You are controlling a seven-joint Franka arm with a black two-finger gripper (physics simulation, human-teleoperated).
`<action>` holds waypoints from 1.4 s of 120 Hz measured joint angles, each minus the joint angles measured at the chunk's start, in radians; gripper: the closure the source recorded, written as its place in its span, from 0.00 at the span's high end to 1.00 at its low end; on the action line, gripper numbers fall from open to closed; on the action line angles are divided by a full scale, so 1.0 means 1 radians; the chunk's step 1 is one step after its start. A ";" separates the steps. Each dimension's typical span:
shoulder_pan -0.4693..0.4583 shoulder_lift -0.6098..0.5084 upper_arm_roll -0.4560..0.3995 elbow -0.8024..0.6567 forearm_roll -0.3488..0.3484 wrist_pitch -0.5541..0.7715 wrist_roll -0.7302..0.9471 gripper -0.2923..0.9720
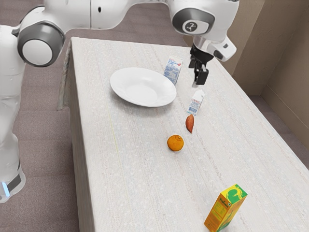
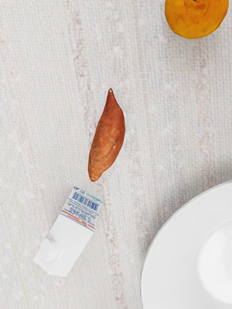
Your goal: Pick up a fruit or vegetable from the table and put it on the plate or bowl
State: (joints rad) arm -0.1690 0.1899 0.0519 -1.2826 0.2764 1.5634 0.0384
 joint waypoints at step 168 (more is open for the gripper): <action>0.041 -0.049 -0.043 -0.515 -0.330 0.361 -0.092 0.77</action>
State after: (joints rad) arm -0.1285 0.1408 0.0093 -1.7976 -0.0532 1.9242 -0.0536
